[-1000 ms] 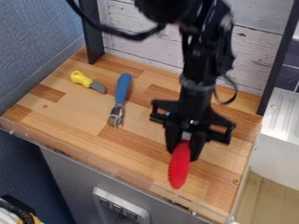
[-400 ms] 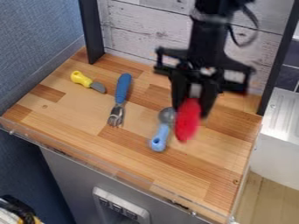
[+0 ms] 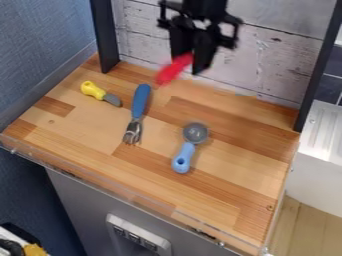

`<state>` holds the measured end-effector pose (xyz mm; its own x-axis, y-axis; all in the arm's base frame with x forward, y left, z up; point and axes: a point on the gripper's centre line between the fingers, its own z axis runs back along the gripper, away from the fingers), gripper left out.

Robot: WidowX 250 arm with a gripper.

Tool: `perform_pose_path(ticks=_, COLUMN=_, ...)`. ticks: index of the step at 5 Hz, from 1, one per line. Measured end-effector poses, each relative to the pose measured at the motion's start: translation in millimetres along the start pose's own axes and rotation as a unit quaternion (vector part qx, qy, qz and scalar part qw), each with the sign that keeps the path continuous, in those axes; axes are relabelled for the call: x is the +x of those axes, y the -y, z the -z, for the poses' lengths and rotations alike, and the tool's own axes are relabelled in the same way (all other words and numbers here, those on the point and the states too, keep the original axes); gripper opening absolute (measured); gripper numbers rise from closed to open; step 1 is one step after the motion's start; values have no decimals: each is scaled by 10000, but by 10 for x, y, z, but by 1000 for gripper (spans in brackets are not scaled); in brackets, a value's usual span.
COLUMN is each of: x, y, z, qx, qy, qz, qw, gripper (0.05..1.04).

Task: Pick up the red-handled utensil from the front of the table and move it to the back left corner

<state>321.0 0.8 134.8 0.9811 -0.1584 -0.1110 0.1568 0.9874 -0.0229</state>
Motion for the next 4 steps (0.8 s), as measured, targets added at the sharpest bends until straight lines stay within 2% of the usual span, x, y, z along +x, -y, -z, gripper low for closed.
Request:
perform_pose_path(ticks=1, x=260, y=-478, z=-35, qx=-22, qy=-3, qz=69, qw=10000, gripper=364)
perform_pose_path(ticks=2, x=339, y=-939, z=-30, qx=-78, qy=3, qz=-297, qw=9995, gripper=364)
perform_pose_path(ticks=3, x=307, y=-1303, z=-1, qx=-126, qy=62, qz=-907, qw=9958, gripper=364)
perform_pose_path(ticks=4, x=270, y=-1511, z=144, qx=-157, qy=122, qz=-1470, qw=9889, gripper=364)
